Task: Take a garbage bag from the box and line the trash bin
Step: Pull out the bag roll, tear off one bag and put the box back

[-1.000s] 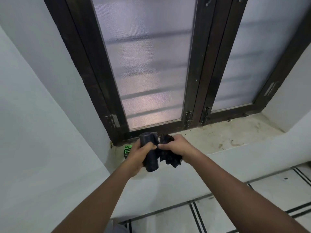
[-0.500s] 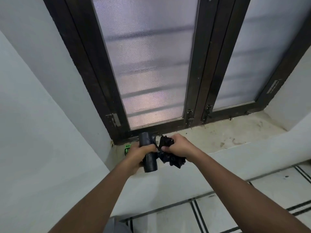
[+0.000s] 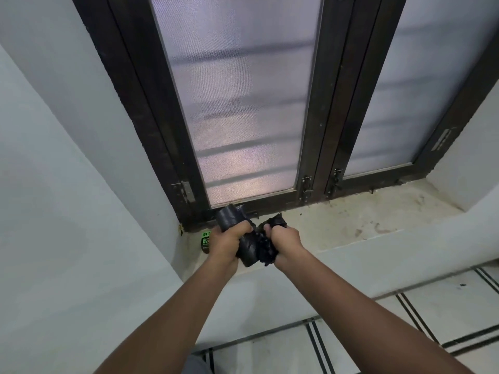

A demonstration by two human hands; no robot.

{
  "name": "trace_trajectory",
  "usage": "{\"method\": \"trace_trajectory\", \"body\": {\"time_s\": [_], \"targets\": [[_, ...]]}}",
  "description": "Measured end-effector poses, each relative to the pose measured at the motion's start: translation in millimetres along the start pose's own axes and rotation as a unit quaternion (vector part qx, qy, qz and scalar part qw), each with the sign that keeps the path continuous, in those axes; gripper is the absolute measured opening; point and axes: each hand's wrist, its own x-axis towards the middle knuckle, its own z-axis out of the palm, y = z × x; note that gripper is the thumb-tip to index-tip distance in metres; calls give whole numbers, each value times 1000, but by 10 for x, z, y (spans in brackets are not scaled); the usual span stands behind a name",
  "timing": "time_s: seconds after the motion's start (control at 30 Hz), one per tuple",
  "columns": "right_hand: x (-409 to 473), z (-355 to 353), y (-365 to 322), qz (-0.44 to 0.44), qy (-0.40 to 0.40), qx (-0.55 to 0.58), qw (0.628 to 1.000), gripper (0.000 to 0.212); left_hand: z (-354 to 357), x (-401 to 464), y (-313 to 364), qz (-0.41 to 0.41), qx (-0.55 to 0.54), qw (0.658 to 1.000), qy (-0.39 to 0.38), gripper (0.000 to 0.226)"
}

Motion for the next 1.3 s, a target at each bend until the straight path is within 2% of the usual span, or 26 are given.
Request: {"method": "trace_trajectory", "body": {"time_s": [0.2, 0.33, 0.43, 0.53, 0.6, 0.63, 0.67, 0.73, 0.8, 0.97, 1.1, 1.23, 1.3], "targets": [[27, 53, 66, 70, 27, 148, 986, 25, 24, -10, -43, 1, -74, 996, 48, 25], [80, 6, 11, 73, 24, 199, 977, 15, -6, 38, -22, -19, -117, 990, 71, 39], [210, -132, -74, 60, 38, 199, 977, 25, -126, 115, 35, -55, -192, 977, 78, 45], [301, -279, -182, 42, 38, 192, 980, 30, -248, 148, 78, -59, -199, 976, 65, 41], [298, -332, -251, 16, 32, 133, 990, 19, -282, 129, 95, -71, -186, 979, 44, 39], [293, -342, -263, 3, 15, 106, 994, 9, -291, 128, 95, -78, -173, 981, 34, 43], [279, -350, -278, -4, -1, 79, 997, 10, -290, 127, 95, -82, -154, 984, 27, 52], [280, -363, -312, -16, -28, 19, 999, 35, -281, 137, 84, -82, -118, 989, 26, 72], [317, -378, -327, -45, -43, -59, 996, 54, -254, 125, 79, -79, -89, 993, 15, 81], [461, -386, -343, -72, -66, -219, 971, 57, -194, 120, 65, -67, 17, 998, -13, 52], [807, -383, -360, -130, -46, -375, 917, 50, -166, 103, 97, -42, 95, 994, -30, 62], [926, -334, -477, -150, -72, -434, 885, 48, -159, 117, 122, -33, 120, 992, -32, 64], [1046, -348, -519, -191, -72, -496, 844, 50, -150, 136, 128, -37, 121, 991, -33, 62]]}}
